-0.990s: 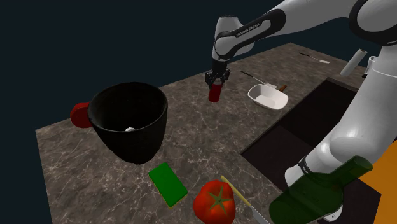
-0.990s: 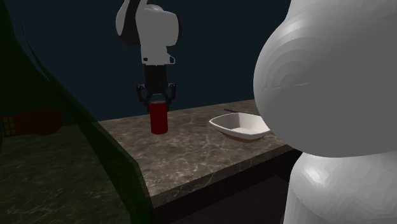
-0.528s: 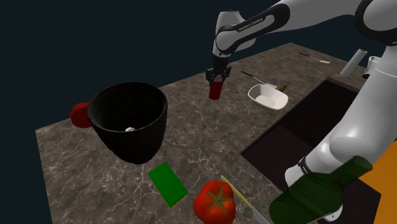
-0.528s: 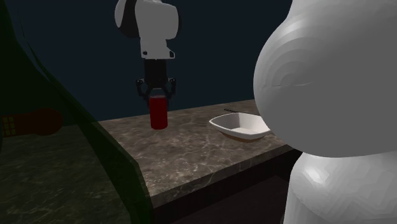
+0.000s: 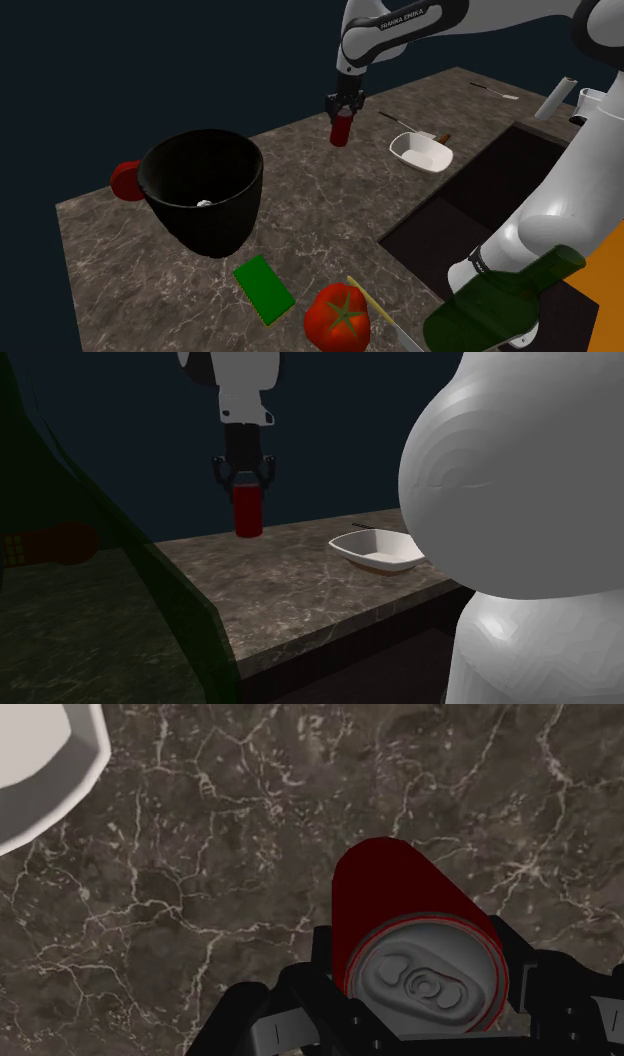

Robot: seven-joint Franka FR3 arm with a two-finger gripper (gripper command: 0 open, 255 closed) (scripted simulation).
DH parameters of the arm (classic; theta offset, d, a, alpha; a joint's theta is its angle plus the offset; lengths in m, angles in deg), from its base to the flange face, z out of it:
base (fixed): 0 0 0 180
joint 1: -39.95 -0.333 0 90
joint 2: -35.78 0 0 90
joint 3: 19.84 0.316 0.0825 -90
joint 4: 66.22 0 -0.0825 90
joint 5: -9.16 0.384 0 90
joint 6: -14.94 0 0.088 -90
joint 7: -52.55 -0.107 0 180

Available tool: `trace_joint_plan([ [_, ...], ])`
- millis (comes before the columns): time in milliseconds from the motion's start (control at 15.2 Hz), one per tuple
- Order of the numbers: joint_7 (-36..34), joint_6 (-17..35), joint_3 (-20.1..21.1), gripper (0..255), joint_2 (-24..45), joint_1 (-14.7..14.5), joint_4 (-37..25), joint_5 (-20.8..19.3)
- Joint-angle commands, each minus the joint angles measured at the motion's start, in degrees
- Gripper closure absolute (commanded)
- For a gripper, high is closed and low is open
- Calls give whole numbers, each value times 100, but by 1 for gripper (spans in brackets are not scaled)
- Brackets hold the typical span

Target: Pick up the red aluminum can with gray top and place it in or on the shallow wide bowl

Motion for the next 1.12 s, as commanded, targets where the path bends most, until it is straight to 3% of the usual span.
trace_joint_plan([
  [0,7,-134,-2,255,-67,3,-66,4],
  [660,14,-805,-1,255,-266,4,-538,12],
  [1056,656,-717,-317,255,-1117,334,398,2],
])
